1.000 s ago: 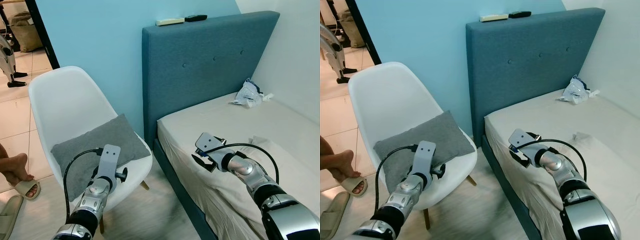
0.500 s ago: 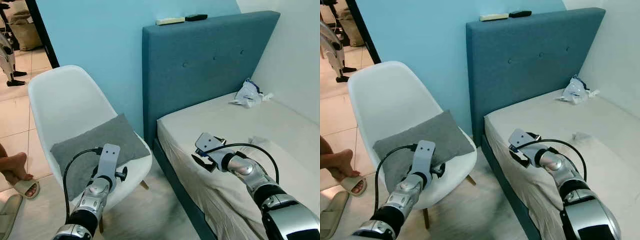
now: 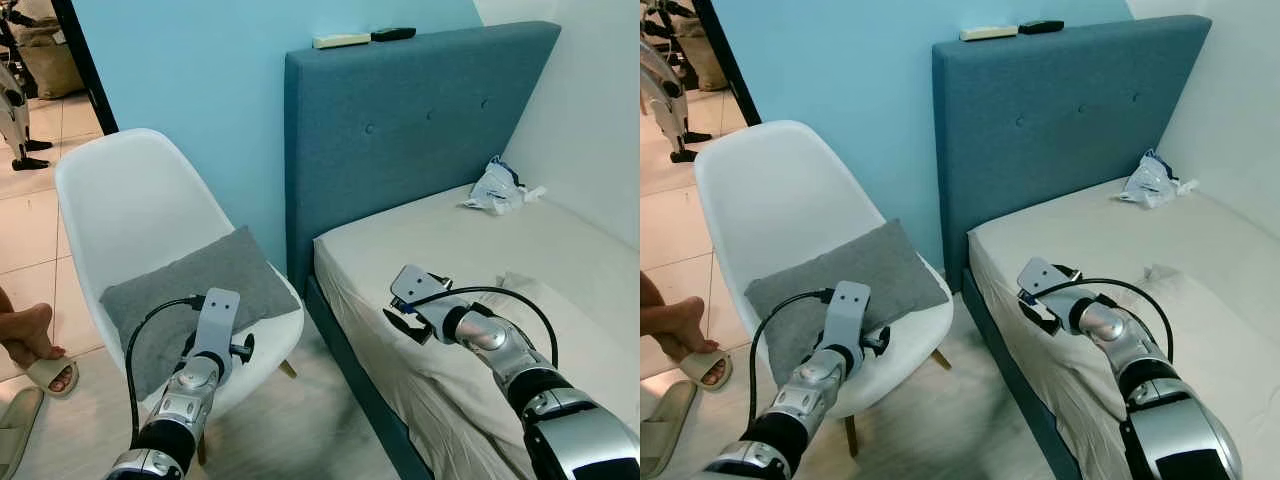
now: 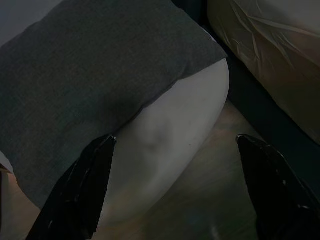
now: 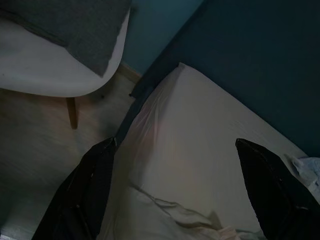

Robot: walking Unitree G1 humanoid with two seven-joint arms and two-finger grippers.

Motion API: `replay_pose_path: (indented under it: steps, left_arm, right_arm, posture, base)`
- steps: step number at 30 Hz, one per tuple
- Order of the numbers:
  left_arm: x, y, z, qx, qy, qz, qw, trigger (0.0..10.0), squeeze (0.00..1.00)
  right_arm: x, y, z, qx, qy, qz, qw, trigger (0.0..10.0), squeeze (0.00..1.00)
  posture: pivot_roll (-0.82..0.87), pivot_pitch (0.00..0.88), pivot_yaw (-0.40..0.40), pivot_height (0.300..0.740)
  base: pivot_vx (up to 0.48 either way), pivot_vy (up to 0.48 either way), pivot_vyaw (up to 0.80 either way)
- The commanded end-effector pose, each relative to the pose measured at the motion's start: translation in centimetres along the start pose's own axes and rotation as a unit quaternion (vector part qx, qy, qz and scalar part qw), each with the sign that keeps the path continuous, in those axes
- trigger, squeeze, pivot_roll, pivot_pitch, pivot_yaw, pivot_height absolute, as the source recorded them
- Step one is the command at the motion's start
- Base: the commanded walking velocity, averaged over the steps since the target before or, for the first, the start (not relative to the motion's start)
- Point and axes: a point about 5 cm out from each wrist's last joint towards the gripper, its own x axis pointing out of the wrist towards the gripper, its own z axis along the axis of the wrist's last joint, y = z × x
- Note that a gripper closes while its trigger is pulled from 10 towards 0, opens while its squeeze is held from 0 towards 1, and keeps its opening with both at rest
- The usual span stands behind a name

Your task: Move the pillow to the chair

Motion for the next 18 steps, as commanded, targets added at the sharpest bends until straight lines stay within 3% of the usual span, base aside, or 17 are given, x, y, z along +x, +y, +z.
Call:
replay_pose_path:
  steps: [1, 18]
  left_arm:
    - [-0.12, -0.09, -0.35, -0.004, 0.004, 0.001, 1.0, 10.0, 0.0]
    - [-0.14, 0.13, -0.3, -0.001, 0.002, 0.001, 1.0, 10.0, 0.0]
  right_arm:
    - [-0.1, -0.15, -0.11, 0.007, 0.001, -0.003, 1.0, 10.0, 0.0]
    - [0.03, -0.07, 0.01, 0.006, 0.001, -0.002, 1.0, 10.0, 0.0]
  posture:
    - [-0.12, 0.097, -0.035, 0.74]
    - [-0.11, 0.094, -0.029, 0.74]
  base:
    - [0.0, 0.0, 0.0]
    - [0.0, 0.0, 0.0]
